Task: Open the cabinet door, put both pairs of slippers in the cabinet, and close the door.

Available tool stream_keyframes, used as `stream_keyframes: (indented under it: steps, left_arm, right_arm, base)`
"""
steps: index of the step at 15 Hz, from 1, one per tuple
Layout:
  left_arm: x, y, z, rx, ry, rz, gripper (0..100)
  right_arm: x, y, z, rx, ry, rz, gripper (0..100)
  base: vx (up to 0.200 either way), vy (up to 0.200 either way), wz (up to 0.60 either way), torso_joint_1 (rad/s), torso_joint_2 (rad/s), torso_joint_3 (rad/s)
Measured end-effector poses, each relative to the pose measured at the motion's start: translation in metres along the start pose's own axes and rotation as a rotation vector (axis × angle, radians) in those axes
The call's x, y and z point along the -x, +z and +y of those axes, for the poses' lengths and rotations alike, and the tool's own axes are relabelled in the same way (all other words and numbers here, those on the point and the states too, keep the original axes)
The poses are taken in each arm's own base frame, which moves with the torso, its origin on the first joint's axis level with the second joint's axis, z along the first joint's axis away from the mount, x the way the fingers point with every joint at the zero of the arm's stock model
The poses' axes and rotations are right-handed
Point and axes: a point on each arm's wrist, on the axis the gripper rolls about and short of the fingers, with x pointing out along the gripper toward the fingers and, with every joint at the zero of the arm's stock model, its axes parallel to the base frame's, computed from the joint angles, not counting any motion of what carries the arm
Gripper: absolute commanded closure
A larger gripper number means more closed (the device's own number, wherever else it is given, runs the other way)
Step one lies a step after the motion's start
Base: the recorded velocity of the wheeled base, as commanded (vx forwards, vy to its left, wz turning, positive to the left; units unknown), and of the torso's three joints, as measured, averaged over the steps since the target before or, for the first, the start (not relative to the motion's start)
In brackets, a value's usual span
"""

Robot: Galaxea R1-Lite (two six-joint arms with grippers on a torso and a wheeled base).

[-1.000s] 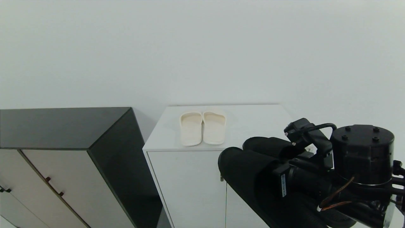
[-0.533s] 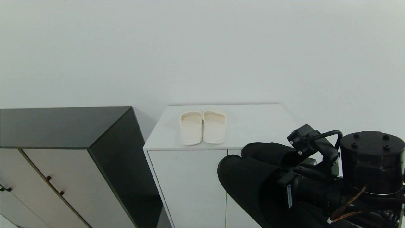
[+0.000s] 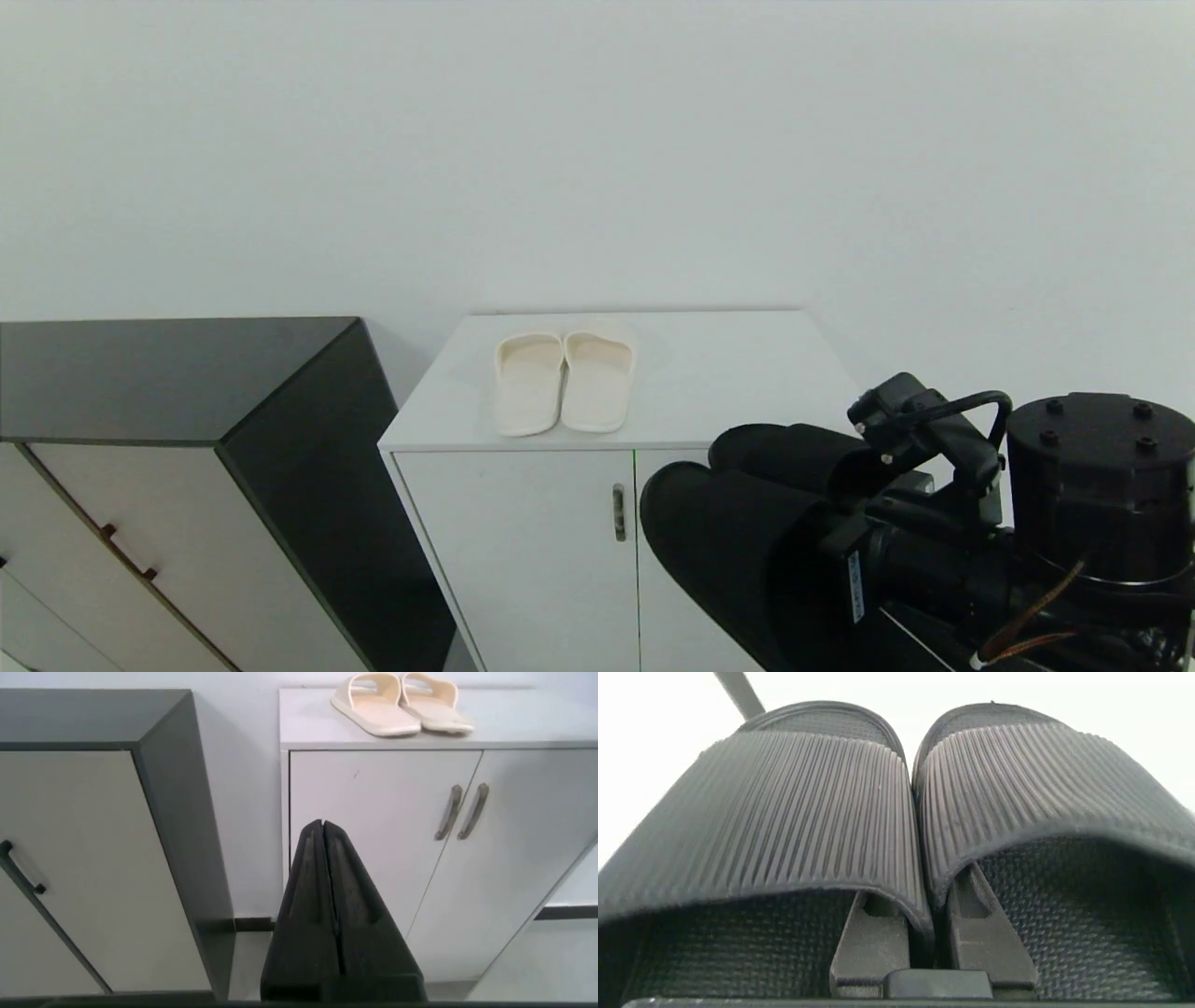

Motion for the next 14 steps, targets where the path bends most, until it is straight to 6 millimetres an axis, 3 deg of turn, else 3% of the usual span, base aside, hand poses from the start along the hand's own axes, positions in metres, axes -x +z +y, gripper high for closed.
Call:
stream_keyframes:
  steps: [10, 14]
  left_arm:
    - [0.000, 0.000, 0.000, 0.000, 0.000, -0.001, 100]
    - [0.000, 0.000, 0.000, 0.000, 0.000, -0.001, 100]
  right_arm:
    - [0.001, -0.004, 0.003, 0.004, 0.030, 0.001, 100]
    - [0.004, -0.011, 0.008, 0.015, 0.062, 0.014, 100]
  base:
    - [0.000, 0.000, 0.00, 0.000, 0.00, 0.000]
    - [0.000, 0.000, 0.00, -0.160, 0.38, 0.209]
